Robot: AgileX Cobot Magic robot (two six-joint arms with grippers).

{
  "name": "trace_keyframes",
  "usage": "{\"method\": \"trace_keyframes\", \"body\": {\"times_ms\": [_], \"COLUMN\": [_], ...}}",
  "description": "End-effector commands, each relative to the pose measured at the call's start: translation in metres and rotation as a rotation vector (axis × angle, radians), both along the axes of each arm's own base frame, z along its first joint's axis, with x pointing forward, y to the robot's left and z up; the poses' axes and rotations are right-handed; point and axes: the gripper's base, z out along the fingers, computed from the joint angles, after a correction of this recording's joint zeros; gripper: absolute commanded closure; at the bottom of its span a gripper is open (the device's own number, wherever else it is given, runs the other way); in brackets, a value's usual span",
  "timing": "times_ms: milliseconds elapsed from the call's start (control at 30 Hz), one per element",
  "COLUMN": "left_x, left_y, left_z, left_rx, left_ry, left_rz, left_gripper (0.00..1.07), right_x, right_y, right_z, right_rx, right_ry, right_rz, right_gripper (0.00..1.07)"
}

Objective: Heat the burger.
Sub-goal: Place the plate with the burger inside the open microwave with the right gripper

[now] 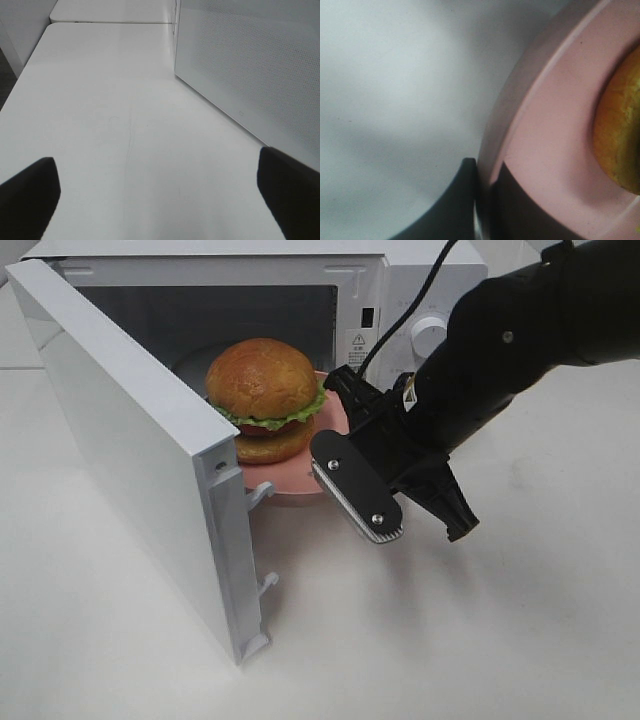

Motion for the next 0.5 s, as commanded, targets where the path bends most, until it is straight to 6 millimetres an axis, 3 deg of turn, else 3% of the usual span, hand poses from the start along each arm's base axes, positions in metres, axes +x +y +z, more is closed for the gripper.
{"method": "trace_keyframes", "body": {"times_ms": [33,500], "left_x": [-0.003,-0.003], "left_y": [0.0,0.0], "left_z": [-0.001,-0.001], "left_rx": [-0.005,-0.005], "left_ry": [-0.018,-0.018], "left_rz": [0.005,0.005], "left_gripper": [0.07,0.07], "right_x": [0.013,0.036], "right_y": [0.011,0.028], "right_z": [0.011,0.01], "right_rx": [0.034,0.034], "right_ry": [-0.035,-0.023], "right_rz": [-0.003,-0.02], "right_gripper": [1.07,1.07]}}
